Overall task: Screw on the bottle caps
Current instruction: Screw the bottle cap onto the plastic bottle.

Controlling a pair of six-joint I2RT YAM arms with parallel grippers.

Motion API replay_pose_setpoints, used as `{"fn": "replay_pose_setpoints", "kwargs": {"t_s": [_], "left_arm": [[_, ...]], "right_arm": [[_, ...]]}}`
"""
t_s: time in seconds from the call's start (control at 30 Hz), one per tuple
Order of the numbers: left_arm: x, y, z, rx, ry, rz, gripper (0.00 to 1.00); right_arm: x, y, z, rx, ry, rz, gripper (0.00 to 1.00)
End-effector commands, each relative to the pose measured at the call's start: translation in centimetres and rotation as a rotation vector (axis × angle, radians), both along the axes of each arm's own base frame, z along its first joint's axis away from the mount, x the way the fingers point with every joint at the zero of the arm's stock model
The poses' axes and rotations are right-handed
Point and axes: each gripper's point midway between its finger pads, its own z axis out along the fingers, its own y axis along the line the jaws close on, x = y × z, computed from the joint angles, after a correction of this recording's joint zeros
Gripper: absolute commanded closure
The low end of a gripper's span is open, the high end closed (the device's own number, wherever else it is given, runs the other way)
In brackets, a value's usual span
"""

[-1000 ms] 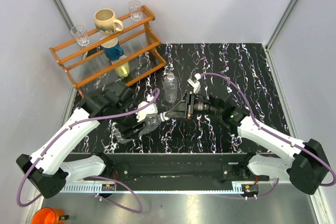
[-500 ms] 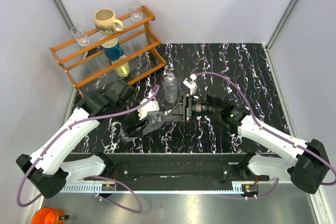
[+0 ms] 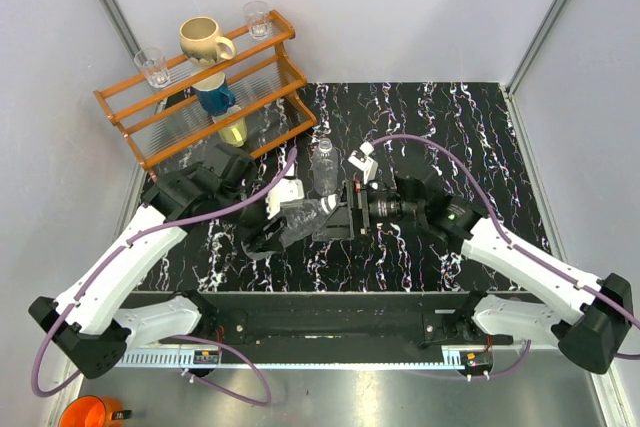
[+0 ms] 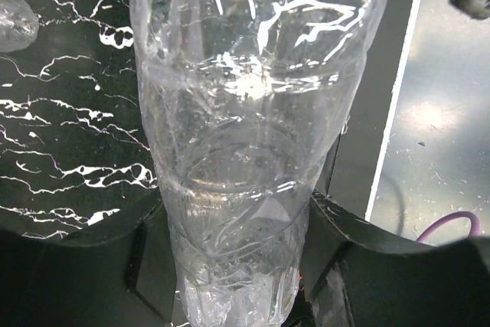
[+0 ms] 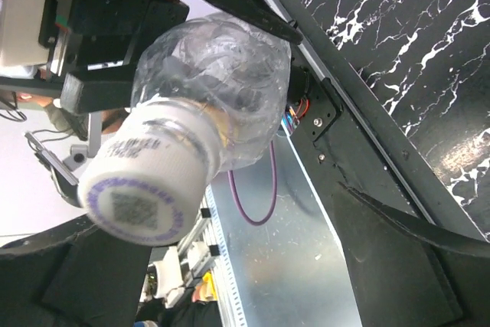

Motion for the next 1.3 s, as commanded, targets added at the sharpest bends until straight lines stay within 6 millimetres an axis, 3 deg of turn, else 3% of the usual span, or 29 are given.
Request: {"fn": "replay_pose_setpoints", "kwargs": {"t_s": [0.0,0.07,0.1,0.23,0.37,0.57,0.7,0.8,0.83,0.93,0.97,1.13,1.27], "left_arm": [[0.4,-1.2,2.2,-0.108,-0.056,-0.022,1.0],[0.2,-1.3,2.1,-0.121,-0.037,-0.018,1.0],[0.1,-1.3,2.0,-0.127,-0.024,-0.021,1.0],[-0.7,-1.8,2.1,-0.176,0.037,-0.044,1.0],[-3.1,-2.5,4.0,-0.301,0.144,-0.147,1.0],[-7.0,-2.4,8.1,-0.47,0.242,-0.357,1.0],[-8.2,-2.3,10.5,-0.576,0.245,-0.448,1.0],[-8.3,-2.6,11.3,-0.618,0.252,-0.464,1.0],[-8.1,-2.7,11.3,-0.62,0.262,-0.461,1.0],[-8.0,-2.9,11.8,-0.639,0.276,-0.464,1.0],[-8.1,-2.9,12.0,-0.647,0.276,-0.467,1.0],[-8.6,-2.7,13.3,-0.676,0.24,-0.488,1.0],[-8.9,-2.5,13.5,-0.681,0.24,-0.489,1.0]], "right_arm": [[-1.2,-1.5,2.6,-0.02,-0.138,0.031,0.0],[-1.3,-2.5,4.0,-0.025,-0.261,0.039,0.0],[-1.6,-3.4,3.4,-0.07,-0.272,0.043,0.0],[-1.8,-6.0,4.4,-0.11,-0.515,0.037,0.0],[-1.4,-7.9,8.8,-0.047,-0.786,-0.031,0.0],[-1.3,-8.1,17.0,0.135,-1.082,-0.096,0.0],[-1.4,-8.3,21.7,0.273,-1.236,-0.163,0.0],[-1.5,-7.0,23.3,0.389,-1.297,-0.155,0.0],[-1.1,-6.1,22.9,0.395,-1.297,-0.131,0.0],[-1.3,-5.5,23.9,0.463,-1.354,-0.119,0.0],[-1.7,-5.7,25.1,0.514,-1.394,-0.131,0.0],[-2.9,-4.0,25.0,0.592,-1.405,0.009,0.0],[-4.0,-4.0,25.4,0.666,-1.412,0.05,0.0]]}}
